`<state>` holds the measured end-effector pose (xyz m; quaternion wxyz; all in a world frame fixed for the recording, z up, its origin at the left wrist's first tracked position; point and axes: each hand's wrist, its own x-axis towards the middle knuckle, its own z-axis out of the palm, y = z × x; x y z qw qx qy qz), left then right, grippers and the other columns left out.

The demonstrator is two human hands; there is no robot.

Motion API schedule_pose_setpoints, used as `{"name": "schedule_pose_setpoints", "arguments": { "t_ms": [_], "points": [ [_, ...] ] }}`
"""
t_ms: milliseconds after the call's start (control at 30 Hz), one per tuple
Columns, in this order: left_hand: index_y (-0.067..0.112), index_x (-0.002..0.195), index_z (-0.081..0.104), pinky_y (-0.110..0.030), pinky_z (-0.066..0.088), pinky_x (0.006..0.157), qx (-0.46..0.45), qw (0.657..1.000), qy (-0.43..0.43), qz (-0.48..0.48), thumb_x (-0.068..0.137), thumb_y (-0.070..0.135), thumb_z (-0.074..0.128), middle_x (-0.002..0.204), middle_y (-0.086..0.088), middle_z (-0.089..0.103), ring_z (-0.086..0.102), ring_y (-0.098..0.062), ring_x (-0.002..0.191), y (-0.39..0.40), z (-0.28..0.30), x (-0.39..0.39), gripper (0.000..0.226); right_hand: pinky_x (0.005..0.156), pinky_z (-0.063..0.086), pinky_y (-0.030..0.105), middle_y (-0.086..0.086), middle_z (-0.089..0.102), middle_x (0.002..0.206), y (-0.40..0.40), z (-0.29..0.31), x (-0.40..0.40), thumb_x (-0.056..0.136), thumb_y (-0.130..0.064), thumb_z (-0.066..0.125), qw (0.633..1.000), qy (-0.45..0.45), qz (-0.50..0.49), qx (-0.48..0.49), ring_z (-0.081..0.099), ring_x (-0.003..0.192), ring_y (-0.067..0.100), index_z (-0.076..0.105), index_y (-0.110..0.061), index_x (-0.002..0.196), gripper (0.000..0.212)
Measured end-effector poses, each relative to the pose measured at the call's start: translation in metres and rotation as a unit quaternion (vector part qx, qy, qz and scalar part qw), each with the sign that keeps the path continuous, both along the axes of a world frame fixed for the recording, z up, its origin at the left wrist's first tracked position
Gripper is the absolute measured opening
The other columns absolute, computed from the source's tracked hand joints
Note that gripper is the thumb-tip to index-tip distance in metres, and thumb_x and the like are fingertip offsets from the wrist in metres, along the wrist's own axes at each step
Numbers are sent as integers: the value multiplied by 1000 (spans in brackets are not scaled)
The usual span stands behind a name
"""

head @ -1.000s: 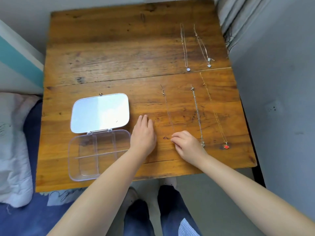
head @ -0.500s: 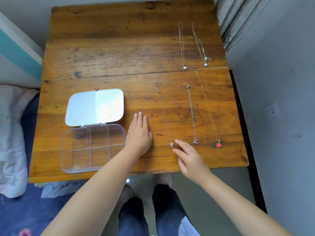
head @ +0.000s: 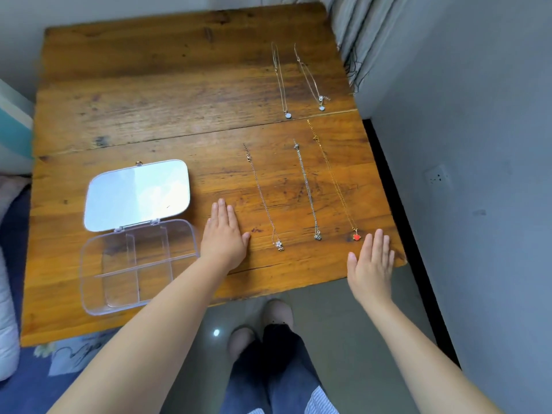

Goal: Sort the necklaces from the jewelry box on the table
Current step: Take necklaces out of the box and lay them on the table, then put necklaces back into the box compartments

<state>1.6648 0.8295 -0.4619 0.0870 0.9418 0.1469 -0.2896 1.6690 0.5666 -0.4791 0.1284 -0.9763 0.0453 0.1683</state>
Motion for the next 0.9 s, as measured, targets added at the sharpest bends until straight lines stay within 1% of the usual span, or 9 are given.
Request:
{"name": "schedule_pose_setpoints", "arguments": {
  "t_ms": [167,333,433,533,633,700,767,833,900],
  "points": [
    [-1,149,-5,-38,6,123,3,999,12,-31,100,42,27,159,-19,-12,-10,-32,148,-8,-1,-11,73,118,-4,43,18,-9,156,-5,4,1,98,-28,29,997,56,34,-28,-11,144,30,1,1,144,60],
    [1,149,-2,-37,7,122,-5,999,-5,-32,100,40,31,159,-18,-9,-6,-31,148,-6,1,-13,71,118,-5,42,17,-16,155,-5,11,4,99,-30,25,992,101,47,-51,-15,144,28,-5,-1,144,61],
    [2,150,-2,-37,8,122,-18,999,3,-27,101,32,32,160,-17,-9,-7,-30,148,-4,5,-12,67,119,-4,41,15,-18,155,-5,18,8,99,-31,26,988,130,57,-58,-16,144,27,-7,-2,144,63],
    [4,150,-1,-37,14,122,-48,999,9,14,97,6,31,160,-12,-11,-8,-25,149,-7,12,-8,62,119,3,41,15,-14,156,-8,26,11,98,-32,31,986,136,72,-57,-12,145,27,-3,-3,145,65],
    [5,150,12,-39,24,119,-65,996,-2,67,94,3,33,161,-10,-1,1,-24,149,-16,17,-5,59,117,20,40,16,0,157,-6,35,17,96,-32,37,987,128,72,-65,2,145,28,10,-2,145,63],
    [4,141,35,-41,35,112,-68,992,-25,100,95,10,38,157,-12,20,18,-26,146,-24,18,-4,46,108,36,39,18,19,154,-4,41,25,95,-29,39,987,111,79,-87,22,141,31,29,0,139,53],
    [3,128,50,-42,42,105,-70,985,-73,143,96,22,43,145,-13,40,35,-28,136,-36,18,-7,38,84,50,37,20,43,140,-5,44,35,94,-28,40,985,74,108,-109,49,120,33,52,1,119,40],
    [5,126,53,-39,43,102,-74,971,-112,199,94,35,49,136,-12,50,43,-28,128,-53,18,-10,45,63,48,34,18,62,116,-11,45,46,93,-30,41,982,47,144,-113,60,97,33,60,0,101,38],
    [7,129,51,-37,45,99,-74,956,-132,251,90,44,54,130,-11,54,47,-27,123,-71,17,-13,54,55,41,31,15,66,102,-16,44,55,93,-33,42,982,31,163,-88,61,91,32,59,0,97,37]
  ]
}}
